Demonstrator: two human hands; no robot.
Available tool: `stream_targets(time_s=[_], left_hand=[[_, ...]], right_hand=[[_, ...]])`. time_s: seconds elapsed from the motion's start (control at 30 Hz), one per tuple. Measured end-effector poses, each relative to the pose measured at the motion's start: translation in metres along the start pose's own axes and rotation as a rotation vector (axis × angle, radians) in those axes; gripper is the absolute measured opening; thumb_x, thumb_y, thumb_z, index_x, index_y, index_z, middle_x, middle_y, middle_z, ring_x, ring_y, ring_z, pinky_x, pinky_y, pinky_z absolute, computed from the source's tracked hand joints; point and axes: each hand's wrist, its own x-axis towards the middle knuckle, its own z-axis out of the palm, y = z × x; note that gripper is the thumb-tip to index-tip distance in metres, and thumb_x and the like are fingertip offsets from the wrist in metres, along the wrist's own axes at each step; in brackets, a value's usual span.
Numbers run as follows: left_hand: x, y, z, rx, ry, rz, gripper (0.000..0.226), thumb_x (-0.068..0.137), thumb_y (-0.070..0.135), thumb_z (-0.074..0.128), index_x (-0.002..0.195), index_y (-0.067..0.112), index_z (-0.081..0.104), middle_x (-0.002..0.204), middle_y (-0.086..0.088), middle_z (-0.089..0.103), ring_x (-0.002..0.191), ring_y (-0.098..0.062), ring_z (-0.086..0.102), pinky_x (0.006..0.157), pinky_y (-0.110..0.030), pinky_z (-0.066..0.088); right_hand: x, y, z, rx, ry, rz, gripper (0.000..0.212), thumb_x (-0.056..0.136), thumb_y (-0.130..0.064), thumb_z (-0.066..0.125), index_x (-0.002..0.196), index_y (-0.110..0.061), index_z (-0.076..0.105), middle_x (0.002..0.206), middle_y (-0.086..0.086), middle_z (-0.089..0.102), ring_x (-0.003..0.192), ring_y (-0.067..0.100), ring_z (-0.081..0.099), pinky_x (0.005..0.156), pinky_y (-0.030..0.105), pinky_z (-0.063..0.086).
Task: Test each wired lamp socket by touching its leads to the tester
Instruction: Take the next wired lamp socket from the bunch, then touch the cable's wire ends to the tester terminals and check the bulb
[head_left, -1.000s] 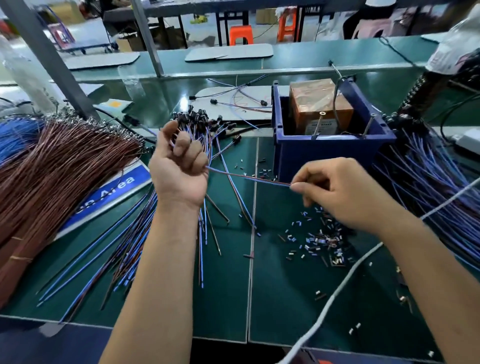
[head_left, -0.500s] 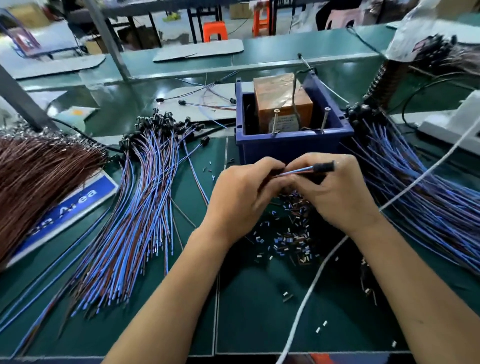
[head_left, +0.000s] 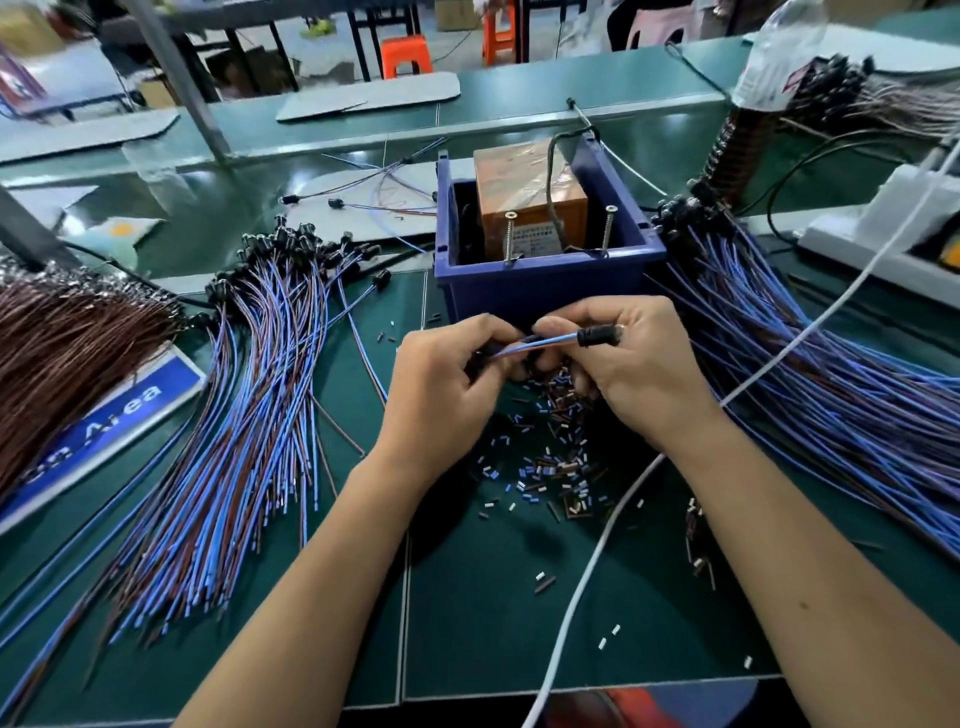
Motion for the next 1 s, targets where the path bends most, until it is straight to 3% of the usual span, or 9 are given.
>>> stream_targets(time_s=[0.2,0.3,0.47,0.57,0.63,0.7,0.8,1.0], left_hand=[[0.0,-0.004,0.0,-0.035,0.017,-0.06,0.021,0.087,-0.001,0.067,0.088,0.019,0.074,0.07,0.011,0.069,0.063,-0.011,0.064,0.06,-0.017,0.043],[0.001,-0.005,0.0,-0.09,0.006,-0.09,0.02,0.091,0.004,0.068,0.086,0.022,0.074,0.069,0.011,0.069,0.057,-0.007,0.056,0.055,-0.016,0.038],[0.001,-0.01,-0.007,-0.191,0.057,-0.149,0.014,0.095,0.017,0.07,0.084,0.024,0.073,0.069,0.003,0.07,0.05,-0.016,0.049,0.049,-0.025,0.034],[0.0,-0.013,-0.012,-0.252,0.04,-0.155,0.011,0.094,0.022,0.072,0.085,0.025,0.075,0.07,0.0,0.072,0.058,-0.038,0.057,0.05,-0.046,0.046],[-0.001,-0.012,-0.011,-0.263,0.009,-0.162,0.013,0.091,0.017,0.074,0.085,0.028,0.077,0.072,0.001,0.074,0.061,-0.043,0.06,0.053,-0.054,0.049],[-0.002,-0.012,-0.01,-0.24,-0.02,-0.167,0.015,0.088,0.012,0.075,0.088,0.026,0.08,0.074,0.002,0.076,0.063,-0.032,0.067,0.054,-0.043,0.053],[-0.002,-0.014,-0.01,-0.195,-0.055,-0.144,0.017,0.086,0.005,0.077,0.09,0.02,0.082,0.075,0.009,0.075,0.064,-0.003,0.066,0.061,-0.017,0.047],[-0.002,-0.011,-0.009,-0.16,-0.082,-0.119,0.023,0.081,0.0,0.074,0.09,0.02,0.081,0.075,0.013,0.076,0.064,0.004,0.064,0.061,-0.008,0.043]], right_hand=[[0.0,0.001,-0.001,0.049,0.016,0.024,0.025,0.099,-0.024,0.072,0.077,-0.015,0.078,0.066,0.011,0.074,0.04,0.012,0.052,0.039,0.023,0.041],[0.0,0.002,-0.001,0.067,0.004,0.012,0.026,0.101,-0.022,0.069,0.078,-0.014,0.078,0.063,0.011,0.072,0.037,0.013,0.052,0.037,0.022,0.04],[0.0,0.003,-0.013,0.071,0.114,-0.004,0.029,0.101,-0.029,0.068,0.078,-0.014,0.077,0.058,0.01,0.068,0.037,0.012,0.05,0.036,0.021,0.038],[0.002,0.002,-0.015,0.031,0.126,-0.017,0.032,0.097,-0.039,0.07,0.085,-0.011,0.079,0.065,0.008,0.072,0.039,0.012,0.05,0.04,0.021,0.04],[0.0,0.001,-0.009,-0.006,0.063,-0.027,0.039,0.094,-0.046,0.069,0.087,-0.01,0.08,0.066,0.005,0.072,0.043,0.013,0.052,0.045,0.023,0.041],[-0.002,-0.001,-0.004,-0.007,-0.007,-0.008,0.037,0.094,-0.047,0.071,0.082,-0.013,0.081,0.063,0.006,0.069,0.047,0.013,0.052,0.048,0.026,0.041],[-0.002,0.0,-0.003,-0.035,-0.08,0.007,0.023,0.093,-0.034,0.078,0.075,-0.02,0.079,0.057,0.002,0.065,0.052,0.009,0.054,0.052,0.024,0.042],[-0.002,0.002,-0.002,0.002,-0.094,0.009,0.011,0.09,-0.022,0.079,0.079,-0.017,0.079,0.069,0.004,0.072,0.063,0.016,0.063,0.062,0.035,0.05]])
